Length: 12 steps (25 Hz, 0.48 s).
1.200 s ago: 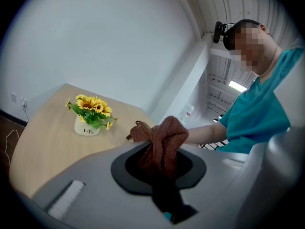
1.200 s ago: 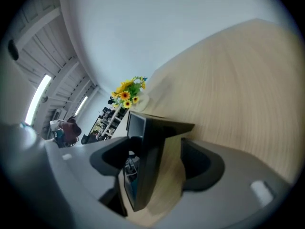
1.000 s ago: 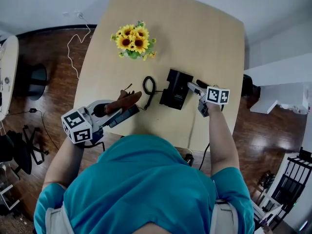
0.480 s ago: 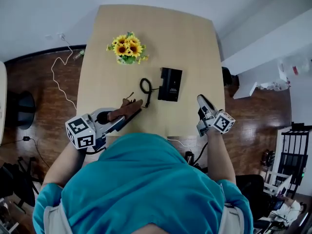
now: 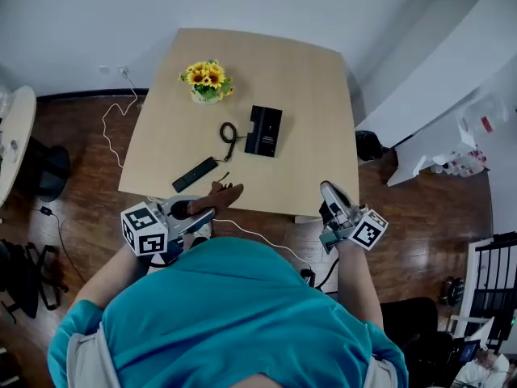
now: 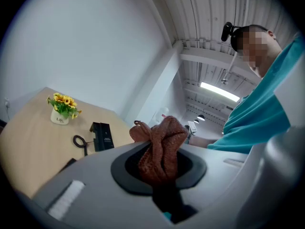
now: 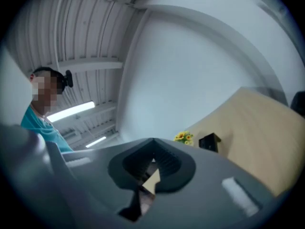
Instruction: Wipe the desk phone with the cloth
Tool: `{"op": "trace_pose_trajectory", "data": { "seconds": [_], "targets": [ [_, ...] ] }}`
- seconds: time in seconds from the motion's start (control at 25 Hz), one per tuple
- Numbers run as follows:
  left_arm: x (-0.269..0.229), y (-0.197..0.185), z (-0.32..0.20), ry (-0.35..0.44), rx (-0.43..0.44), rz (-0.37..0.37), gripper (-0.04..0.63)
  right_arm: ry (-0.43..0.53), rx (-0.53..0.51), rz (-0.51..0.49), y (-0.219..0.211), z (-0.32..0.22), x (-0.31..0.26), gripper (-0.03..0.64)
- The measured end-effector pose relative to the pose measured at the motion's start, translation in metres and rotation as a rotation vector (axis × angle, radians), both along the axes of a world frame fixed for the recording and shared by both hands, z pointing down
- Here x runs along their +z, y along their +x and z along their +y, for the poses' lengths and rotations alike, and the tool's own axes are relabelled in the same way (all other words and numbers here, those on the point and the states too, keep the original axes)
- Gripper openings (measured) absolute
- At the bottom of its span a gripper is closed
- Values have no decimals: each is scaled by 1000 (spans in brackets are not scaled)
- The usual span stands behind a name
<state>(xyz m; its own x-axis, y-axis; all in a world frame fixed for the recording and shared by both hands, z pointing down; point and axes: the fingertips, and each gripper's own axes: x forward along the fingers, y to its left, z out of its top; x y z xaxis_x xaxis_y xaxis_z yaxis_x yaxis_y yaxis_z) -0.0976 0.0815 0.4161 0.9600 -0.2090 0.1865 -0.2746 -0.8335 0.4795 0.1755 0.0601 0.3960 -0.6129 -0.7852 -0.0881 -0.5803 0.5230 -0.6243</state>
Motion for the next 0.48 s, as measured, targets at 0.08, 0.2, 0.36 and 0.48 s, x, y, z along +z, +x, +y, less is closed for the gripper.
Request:
{"op": "trace_pose_trajectory", "data": {
  "seconds": [0.08,0.2,0.36,0.48],
  "targets": [
    [2,21,42,2,-11,-7,67,17,-60,-56,7,35,-7,0],
    [-4,40,98,10,-25,-35,67,29,-145,-54,13,87,-14,0],
    [-28,28,128,41,-102,-34,67,56,-296,-170,-12,144,-19,0],
    [-36,19,141,-33,-164,64,67,61,-372,-188,-43,171,-17,0]
  ]
}}
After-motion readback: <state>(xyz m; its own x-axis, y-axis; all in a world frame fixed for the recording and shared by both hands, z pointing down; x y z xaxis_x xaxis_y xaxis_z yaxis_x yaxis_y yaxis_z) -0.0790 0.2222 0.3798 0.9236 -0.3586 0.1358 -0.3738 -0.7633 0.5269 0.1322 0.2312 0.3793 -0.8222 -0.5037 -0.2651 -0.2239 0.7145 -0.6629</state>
